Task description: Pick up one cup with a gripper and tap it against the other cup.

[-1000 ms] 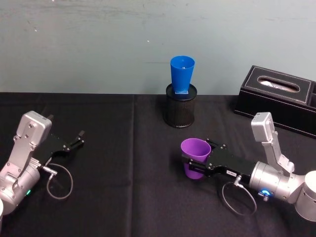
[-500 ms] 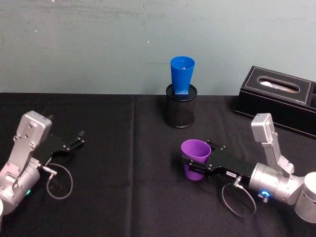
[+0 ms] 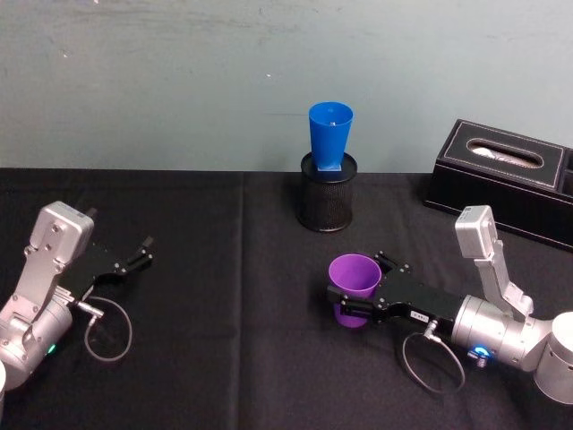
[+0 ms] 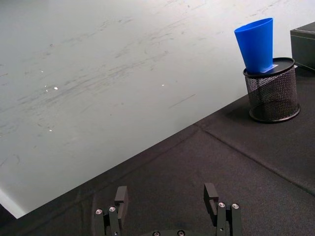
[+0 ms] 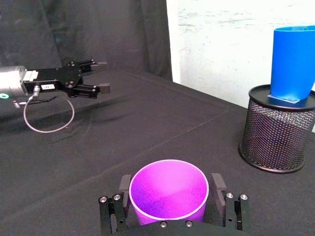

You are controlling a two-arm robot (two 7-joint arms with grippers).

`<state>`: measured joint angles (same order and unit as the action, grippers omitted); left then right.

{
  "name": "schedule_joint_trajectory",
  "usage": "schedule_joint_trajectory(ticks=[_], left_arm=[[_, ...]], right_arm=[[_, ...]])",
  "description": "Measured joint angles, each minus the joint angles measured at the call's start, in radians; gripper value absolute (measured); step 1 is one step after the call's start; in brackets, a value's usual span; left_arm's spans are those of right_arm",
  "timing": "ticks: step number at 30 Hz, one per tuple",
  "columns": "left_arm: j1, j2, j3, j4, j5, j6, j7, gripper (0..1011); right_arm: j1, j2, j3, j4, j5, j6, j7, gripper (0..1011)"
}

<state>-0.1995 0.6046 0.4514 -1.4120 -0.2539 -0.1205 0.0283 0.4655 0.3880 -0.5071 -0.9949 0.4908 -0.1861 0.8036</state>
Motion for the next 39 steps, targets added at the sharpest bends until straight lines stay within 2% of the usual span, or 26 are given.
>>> schedule_joint_trajectory(ticks=[9,14,23,26,31,33,34,36,38,39], left_arm=[[0.000,0.000,0.000,0.000,0.000,0.000,0.000,1011],[0.000,0.000,0.000,0.000,0.000,0.000,0.000,1011],[0.000,0.000,0.000,0.000,0.000,0.000,0.000,1012],[0.000,0.000,0.000,0.000,0.000,0.000,0.000,1011],[0.000,0.000,0.000,0.000,0.000,0.000,0.000,1012],[0.000,0.000,0.000,0.000,0.000,0.000,0.000,1012],[0.000,0.000,0.000,0.000,0.000,0.000,0.000,1011],[0.000,0.000,0.000,0.000,0.000,0.000,0.000,1011],[0.000,0.000,0.000,0.000,0.000,0.000,0.000,1012],[0.000,0.000,0.000,0.000,0.000,0.000,0.000,1011]], right_arm=[[0.000,0.001,-0.001,-0.001,-0.001,-0.001,0.000,1000],[-0.010,0.008,0.003,-0.041,-0.012,-0.017,-0.017,1002],[-0.030,0.012,0.045,-0.101,0.001,-0.054,-0.054,1002],[-0.042,0.011,0.068,-0.126,0.010,-0.058,-0.083,1002],[-0.077,0.008,0.110,-0.190,-0.010,-0.037,-0.211,1002],[-0.111,-0.001,0.146,-0.241,-0.038,0.007,-0.340,1002],[-0.111,-0.001,0.146,-0.241,-0.038,0.007,-0.340,1002],[-0.139,-0.012,0.174,-0.285,-0.073,0.056,-0.462,1002],[-0.151,-0.017,0.184,-0.303,-0.095,0.084,-0.520,1002],[-0.161,-0.024,0.192,-0.322,-0.117,0.110,-0.576,1002]])
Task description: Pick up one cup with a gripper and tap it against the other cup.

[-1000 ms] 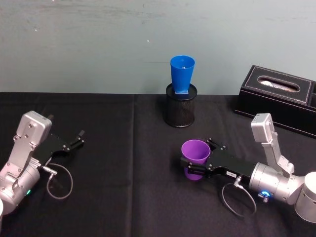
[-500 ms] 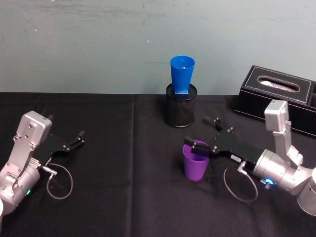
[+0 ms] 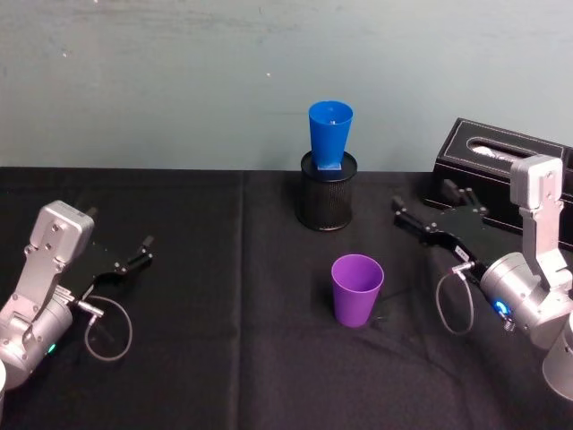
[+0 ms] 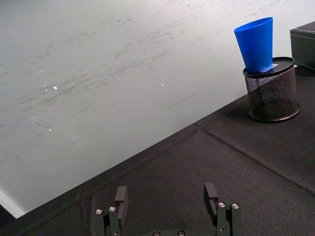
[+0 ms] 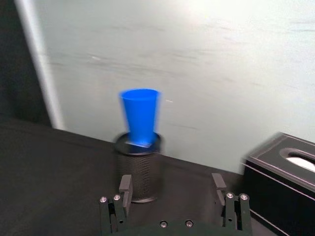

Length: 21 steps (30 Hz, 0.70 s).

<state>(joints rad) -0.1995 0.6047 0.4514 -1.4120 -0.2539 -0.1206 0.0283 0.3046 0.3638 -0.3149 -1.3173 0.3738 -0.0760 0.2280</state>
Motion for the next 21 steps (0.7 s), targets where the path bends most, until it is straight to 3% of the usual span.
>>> schedule_joint_trajectory(ticks=[1,2,8,21], left_arm=[[0.000,0.000,0.000,0.000,0.000,0.000,0.000,1011],[0.000,0.000,0.000,0.000,0.000,0.000,0.000,1011],[0.000,0.000,0.000,0.000,0.000,0.000,0.000,1012],[0.000,0.000,0.000,0.000,0.000,0.000,0.000,1012]], right_arm=[[0.000,0.000,0.000,0.000,0.000,0.000,0.000,1002],[-0.008,-0.009,0.006,-0.013,-0.021,0.027,-0.048,1002],[-0.022,-0.038,0.021,-0.019,-0.074,0.089,-0.149,1002],[-0.026,-0.056,0.028,0.012,-0.114,0.075,-0.158,1002]])
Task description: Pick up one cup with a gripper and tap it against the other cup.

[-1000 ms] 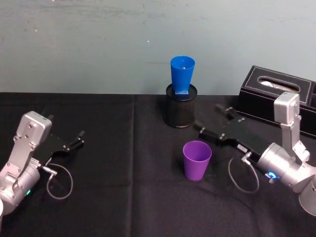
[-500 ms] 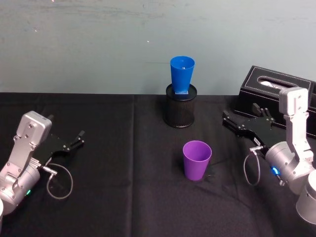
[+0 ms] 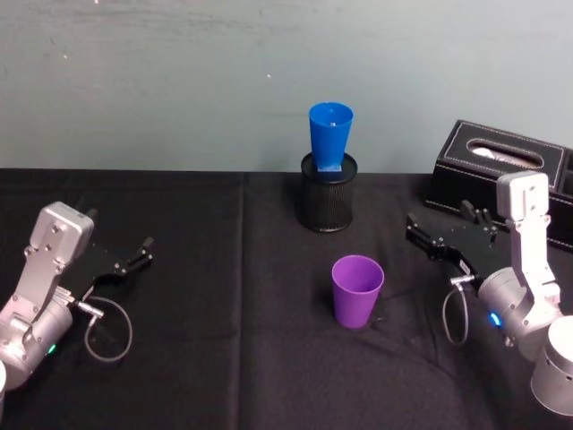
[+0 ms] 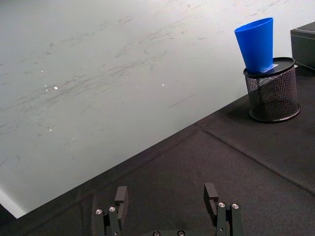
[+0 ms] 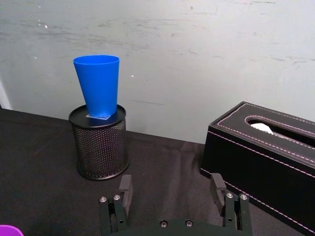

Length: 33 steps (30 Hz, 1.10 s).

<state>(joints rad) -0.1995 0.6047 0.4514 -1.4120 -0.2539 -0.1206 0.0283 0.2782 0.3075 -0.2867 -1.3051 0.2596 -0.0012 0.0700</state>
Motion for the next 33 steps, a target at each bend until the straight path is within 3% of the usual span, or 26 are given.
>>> schedule_joint_trajectory(ticks=[33], left_arm=[[0.000,0.000,0.000,0.000,0.000,0.000,0.000,1011]], right_arm=[[0.000,0.001,0.002,-0.009,0.008,0.012,-0.005,1002]])
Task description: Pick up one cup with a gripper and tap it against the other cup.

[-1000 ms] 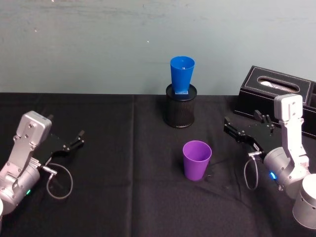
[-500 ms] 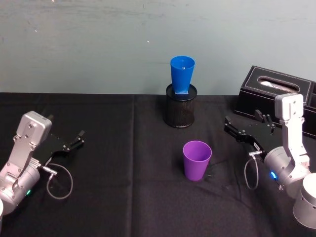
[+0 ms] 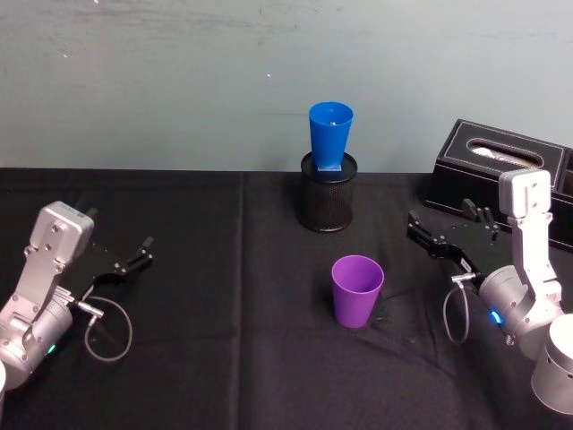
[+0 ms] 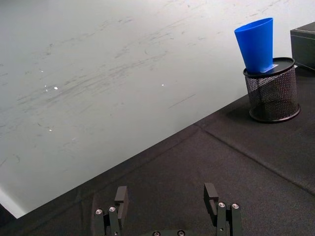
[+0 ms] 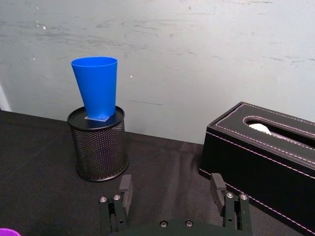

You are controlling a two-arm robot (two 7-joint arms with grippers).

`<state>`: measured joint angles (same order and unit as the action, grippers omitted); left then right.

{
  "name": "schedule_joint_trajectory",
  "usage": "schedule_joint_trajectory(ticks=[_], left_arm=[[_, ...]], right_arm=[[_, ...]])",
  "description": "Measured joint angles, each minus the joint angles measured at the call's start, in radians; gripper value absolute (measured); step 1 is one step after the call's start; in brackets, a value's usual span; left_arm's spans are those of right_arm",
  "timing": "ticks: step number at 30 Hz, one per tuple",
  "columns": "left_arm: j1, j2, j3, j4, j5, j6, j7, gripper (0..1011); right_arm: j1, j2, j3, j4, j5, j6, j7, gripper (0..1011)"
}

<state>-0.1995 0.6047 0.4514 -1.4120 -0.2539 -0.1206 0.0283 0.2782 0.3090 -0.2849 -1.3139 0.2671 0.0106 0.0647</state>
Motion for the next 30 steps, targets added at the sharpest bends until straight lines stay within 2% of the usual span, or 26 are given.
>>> schedule_joint_trajectory(ticks=[30], left_arm=[[0.000,0.000,0.000,0.000,0.000,0.000,0.000,1011]], right_arm=[[0.000,0.000,0.000,0.000,0.000,0.001,-0.001,1002]])
